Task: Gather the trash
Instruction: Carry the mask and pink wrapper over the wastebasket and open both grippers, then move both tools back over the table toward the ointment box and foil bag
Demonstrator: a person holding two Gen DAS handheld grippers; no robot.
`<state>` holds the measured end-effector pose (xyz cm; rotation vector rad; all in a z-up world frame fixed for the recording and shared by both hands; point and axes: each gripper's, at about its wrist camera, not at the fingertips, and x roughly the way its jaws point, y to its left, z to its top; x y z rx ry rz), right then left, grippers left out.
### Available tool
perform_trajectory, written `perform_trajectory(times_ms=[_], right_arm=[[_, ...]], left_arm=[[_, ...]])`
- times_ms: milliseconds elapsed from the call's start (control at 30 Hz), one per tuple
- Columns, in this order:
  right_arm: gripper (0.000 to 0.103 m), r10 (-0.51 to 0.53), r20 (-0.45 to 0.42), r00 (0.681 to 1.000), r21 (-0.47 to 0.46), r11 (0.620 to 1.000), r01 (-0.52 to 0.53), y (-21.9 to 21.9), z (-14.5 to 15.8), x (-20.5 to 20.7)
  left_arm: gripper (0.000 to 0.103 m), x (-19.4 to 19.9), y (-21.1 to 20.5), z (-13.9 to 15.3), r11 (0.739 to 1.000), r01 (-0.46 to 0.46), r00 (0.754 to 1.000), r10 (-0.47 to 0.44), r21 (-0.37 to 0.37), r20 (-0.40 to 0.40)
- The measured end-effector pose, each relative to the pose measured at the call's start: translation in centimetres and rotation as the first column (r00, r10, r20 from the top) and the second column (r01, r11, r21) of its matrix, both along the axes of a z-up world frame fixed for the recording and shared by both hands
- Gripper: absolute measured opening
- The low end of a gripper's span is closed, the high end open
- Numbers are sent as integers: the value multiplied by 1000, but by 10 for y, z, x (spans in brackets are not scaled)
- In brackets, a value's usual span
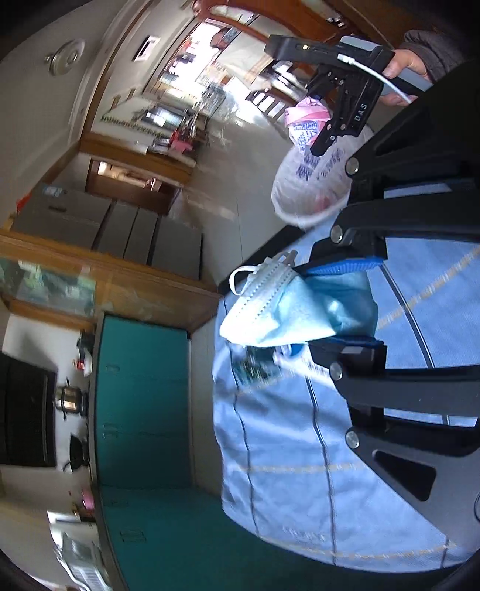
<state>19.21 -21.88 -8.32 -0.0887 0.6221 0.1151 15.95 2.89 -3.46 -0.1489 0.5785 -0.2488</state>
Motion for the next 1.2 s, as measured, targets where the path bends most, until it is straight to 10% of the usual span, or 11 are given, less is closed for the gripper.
perform_trajectory(times_ms=[200,600,933,1200], right_arm=[[73,-176,4,984,-10,984,176,-77,1,-4],[73,-208,-97,973,-10,978,208,-127,-35,19],[78,-232,-138,963,-13,973,232,-137,-56,39],[83,-217,-124,968,-29,976,215,-124,-51,39]], left_arm=[[28,40,-87,-11,983,184,982,-184,-25,-28],[29,100,-225,-75,937,325,921,-345,-130,-183],[65,91,-232,-68,950,310,941,-310,-18,-134],[76,78,-199,-46,973,213,977,-209,88,-54]])
